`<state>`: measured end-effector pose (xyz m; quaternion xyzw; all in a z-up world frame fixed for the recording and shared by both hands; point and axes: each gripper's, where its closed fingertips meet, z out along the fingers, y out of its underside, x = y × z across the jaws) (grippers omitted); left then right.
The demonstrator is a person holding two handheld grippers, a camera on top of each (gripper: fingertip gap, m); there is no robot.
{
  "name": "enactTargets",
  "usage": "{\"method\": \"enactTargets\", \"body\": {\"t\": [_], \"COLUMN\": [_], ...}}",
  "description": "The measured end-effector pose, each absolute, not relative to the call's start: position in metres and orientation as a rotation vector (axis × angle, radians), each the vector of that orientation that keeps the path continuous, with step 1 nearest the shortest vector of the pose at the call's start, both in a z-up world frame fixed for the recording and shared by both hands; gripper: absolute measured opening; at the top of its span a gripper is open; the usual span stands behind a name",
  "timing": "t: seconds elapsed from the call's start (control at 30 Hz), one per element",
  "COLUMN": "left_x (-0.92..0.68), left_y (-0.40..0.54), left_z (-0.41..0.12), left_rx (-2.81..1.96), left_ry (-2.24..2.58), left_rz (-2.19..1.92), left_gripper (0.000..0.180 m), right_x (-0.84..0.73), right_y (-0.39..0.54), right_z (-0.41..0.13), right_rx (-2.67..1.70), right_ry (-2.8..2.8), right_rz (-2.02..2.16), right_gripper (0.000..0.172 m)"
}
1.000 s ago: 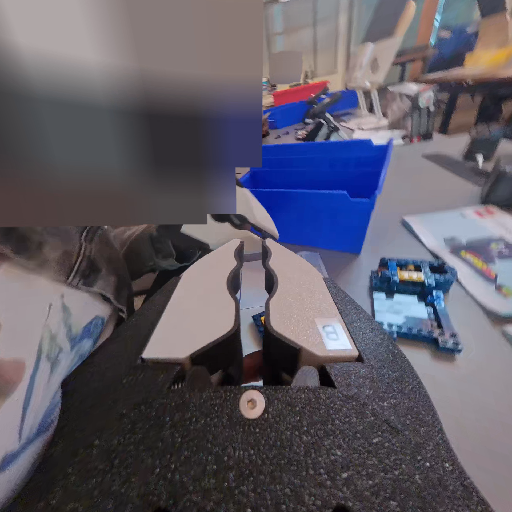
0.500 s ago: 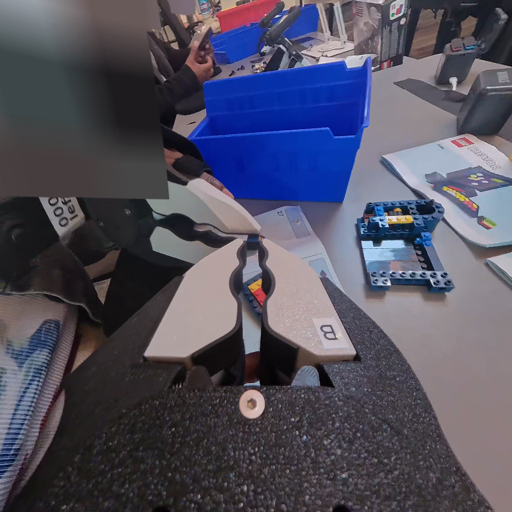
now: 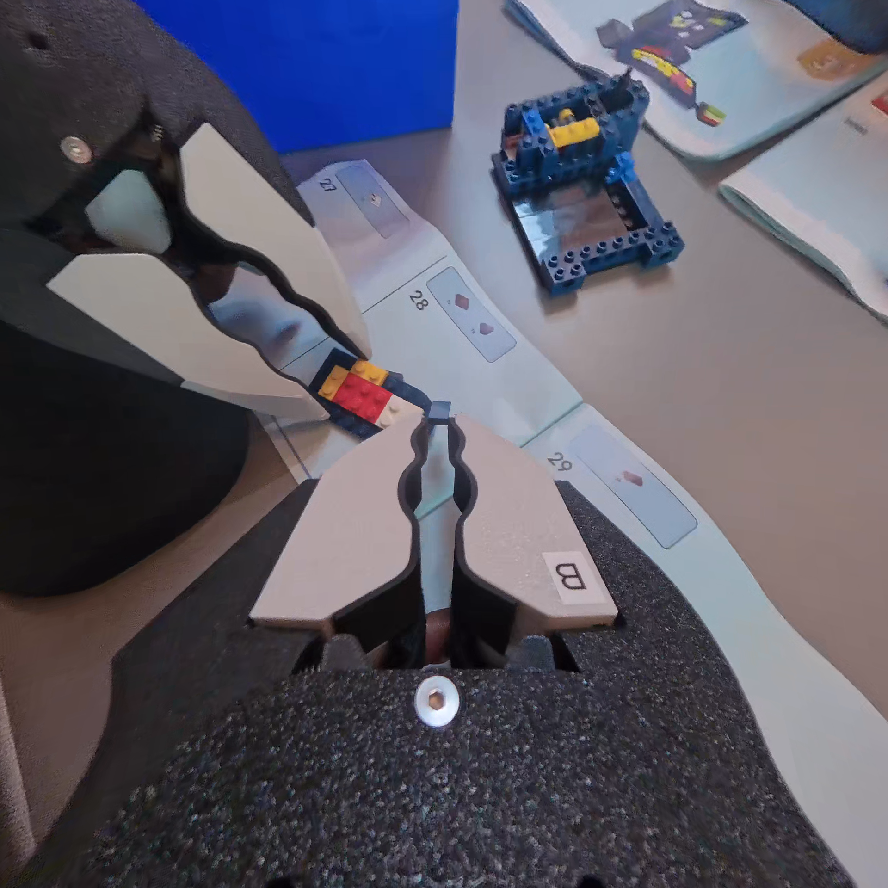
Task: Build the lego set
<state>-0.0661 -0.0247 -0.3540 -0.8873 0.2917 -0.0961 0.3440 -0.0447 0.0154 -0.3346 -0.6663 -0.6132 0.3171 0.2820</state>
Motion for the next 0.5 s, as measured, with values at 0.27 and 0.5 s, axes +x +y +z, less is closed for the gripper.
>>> {"method": "enactTargets", "body": {"t": [0.27, 0.5], "left_x": [-0.065, -0.064], "left_y": [-0.022, -0.021], "left_z": [-0.355, -0.354], "left_rx": [-2.415, -2.419], "left_ry": [0.437, 0.39], "left_rz": [-0.291, -0.385], "left_gripper": [0.024, 0.024], "right_x": [-0.047, -0.046], "right_y": [0.016, 0.016], "right_z": [-0.337, -0.348], "right_rx": [-1.858, -1.918], "right_ry": [-1.602, -1.642], "right_rz": [0.899, 0.86], "right_gripper": [0.008, 0.008]}}
